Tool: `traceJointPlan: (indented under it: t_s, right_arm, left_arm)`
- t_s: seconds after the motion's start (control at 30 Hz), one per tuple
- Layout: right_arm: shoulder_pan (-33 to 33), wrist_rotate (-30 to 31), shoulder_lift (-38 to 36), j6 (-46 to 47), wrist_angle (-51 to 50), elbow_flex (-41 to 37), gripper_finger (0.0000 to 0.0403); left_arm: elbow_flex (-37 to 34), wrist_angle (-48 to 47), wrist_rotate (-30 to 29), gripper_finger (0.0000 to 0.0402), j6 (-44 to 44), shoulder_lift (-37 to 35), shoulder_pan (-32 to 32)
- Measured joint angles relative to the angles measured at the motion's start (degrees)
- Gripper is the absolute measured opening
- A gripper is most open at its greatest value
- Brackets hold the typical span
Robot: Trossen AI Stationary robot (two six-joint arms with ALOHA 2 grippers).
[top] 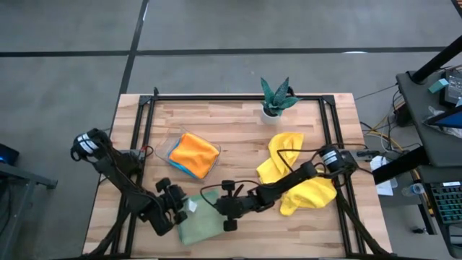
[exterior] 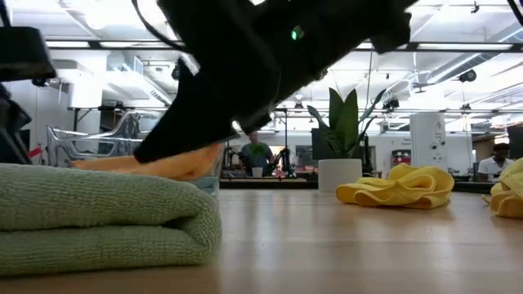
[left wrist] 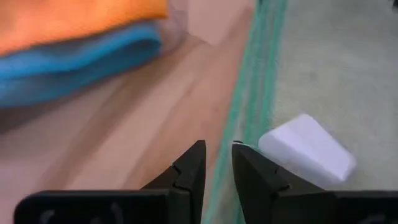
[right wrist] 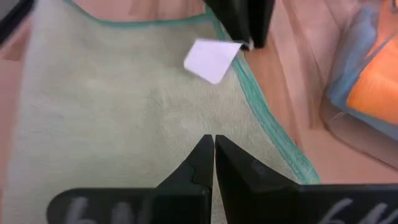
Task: Fold microfiber towels
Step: Fold the green microfiber cloth
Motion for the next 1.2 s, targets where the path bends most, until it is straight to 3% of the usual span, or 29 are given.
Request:
traceJointPlan:
  t_s: [0.2, 0.37, 0.43, 0.53, 0.7, 0.93, 1.2]
  right_arm:
    - [-1.53, 0.47, 2.43, -0.3, 0.07, -0.04, 0.0009]
    - [-3.66, 3.91, 3.28, 2.51, -0.84, -0.07, 0.0009]
    - [-4.35, 4.77, 3.25, 3.24, -2.23, -0.07, 0.0009]
    - [-4.84, 4.94, 3.25, 3.8, -3.77, -0.05, 0.0009]
    - [-4.73, 5.21, 3.16, 2.44, -4.16, -0.04, 0.0009]
    - [-4.18, 5.04, -0.62, 2.05, -7.33, -0.04, 0.0009]
    - [-0.75, 4.56, -3.51, -1.54, -8.57, -0.04, 0.0009]
  left_arm:
    - [2.41, -0.1, 3.46, 0.0063, 1.97, -1.93, 0.27]
    - [4.53, 2.91, 15.82, 0.0063, 2.05, -2.78, -0.4]
    - [4.45, 5.42, 18.26, 0.0063, 2.04, -2.69, -1.03]
    - [3.86, 7.01, 16.33, 0.0063, 2.75, -1.67, -1.31]
    - [2.66, 5.37, 6.01, 0.0063, 3.52, 0.7, -0.6]
    - [1.64, -3.72, 7.79, 0.0063, -0.31, 1.66, 0.11]
    - [3.61, -3.88, 8.33, 0.0063, 2.49, -1.31, 0.12]
